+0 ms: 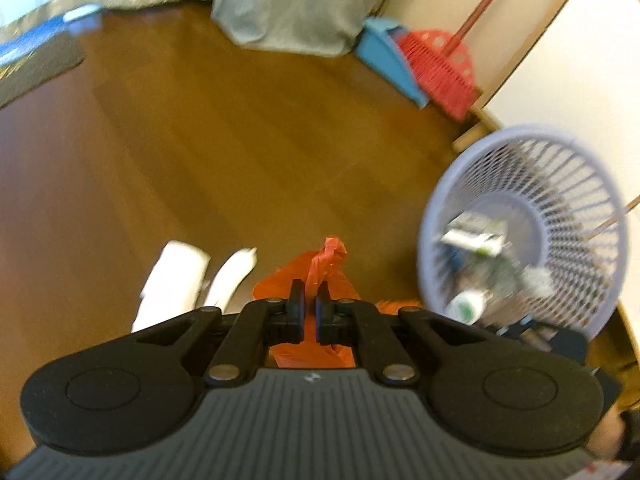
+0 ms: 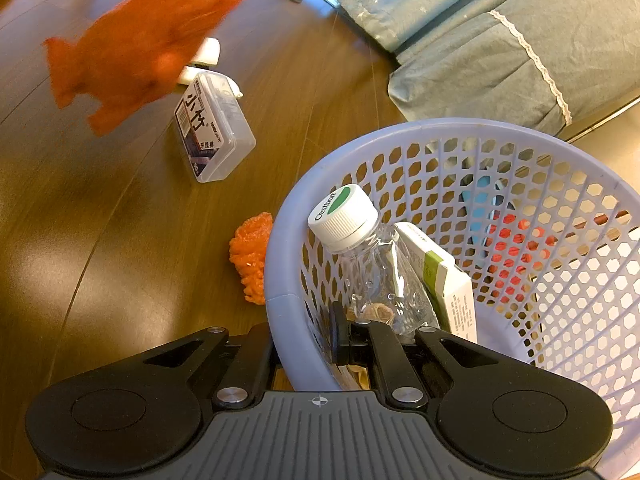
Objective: Collect trash
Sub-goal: 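Carry the red bag over the wastebasket and open the left gripper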
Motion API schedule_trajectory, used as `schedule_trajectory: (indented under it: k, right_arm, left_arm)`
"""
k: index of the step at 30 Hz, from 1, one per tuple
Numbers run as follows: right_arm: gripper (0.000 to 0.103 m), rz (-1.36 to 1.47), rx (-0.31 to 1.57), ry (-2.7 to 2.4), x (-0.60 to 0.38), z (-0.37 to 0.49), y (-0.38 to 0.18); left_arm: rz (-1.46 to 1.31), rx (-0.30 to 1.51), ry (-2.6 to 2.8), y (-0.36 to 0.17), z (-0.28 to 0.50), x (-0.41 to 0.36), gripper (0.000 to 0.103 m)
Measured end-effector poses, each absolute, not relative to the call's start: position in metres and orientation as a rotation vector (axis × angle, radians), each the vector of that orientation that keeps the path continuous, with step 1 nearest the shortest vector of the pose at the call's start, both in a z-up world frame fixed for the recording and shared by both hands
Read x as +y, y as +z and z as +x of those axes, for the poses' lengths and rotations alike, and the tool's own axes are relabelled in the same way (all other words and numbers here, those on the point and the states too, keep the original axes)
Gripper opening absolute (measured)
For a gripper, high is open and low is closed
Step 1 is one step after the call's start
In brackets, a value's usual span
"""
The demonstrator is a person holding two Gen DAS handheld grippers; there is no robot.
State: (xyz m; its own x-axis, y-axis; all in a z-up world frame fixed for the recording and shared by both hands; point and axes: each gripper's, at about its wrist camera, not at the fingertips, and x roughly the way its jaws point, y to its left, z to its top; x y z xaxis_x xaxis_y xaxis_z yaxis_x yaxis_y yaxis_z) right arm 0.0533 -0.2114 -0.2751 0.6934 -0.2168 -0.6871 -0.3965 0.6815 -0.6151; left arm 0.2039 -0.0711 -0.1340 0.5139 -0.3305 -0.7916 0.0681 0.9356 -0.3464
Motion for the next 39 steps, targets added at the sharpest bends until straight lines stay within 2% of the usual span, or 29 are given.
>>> schedule_trajectory:
  k: [10,14,16,19,24,36,39]
  right_arm:
    - [0.005,-0.829,0.819,0.112,-0.212,0.054,-0.274]
    - [0.005,-0.824,0.816,0.111,-0.212,0.056,-0.274]
    - [0.005,-0.823,0.815,0.111,-0.211,0.057,-0.274]
    - [0.005,-0.82,0.815,0.111,-0.211,0.057,-0.275]
    - [0.005,-0.815,0.81,0.109,-0.213,0.055,-0.275]
    - [0.005,-0.822,0.814,0.109,-0.213,0.054,-0.275]
    - [0.005,-0.825,0.815,0.11,-0.213,0.053,-0.275]
  left_arm:
    - [-0.362,0.829,-0.447,-0.057,0.242,-0.12,0.002]
    - [-0.486,0.756,-0.498,-0.037,0.259,-0.136,0.002]
    - [-0.606,0.73,-0.494,-0.043,0.265,-0.14,0.004]
    - [-0.736,0.857,-0.489,-0.08,0.276,-0.151,0.045]
    - [-0.598,0.999,-0.502,-0.117,0.257,-0.153,0.044]
    - [-0.305,1.037,-0.365,-0.135,0.227,-0.071,0.045]
    - [-0.218,1.049,-0.329,-0.144,0.218,-0.054,0.049]
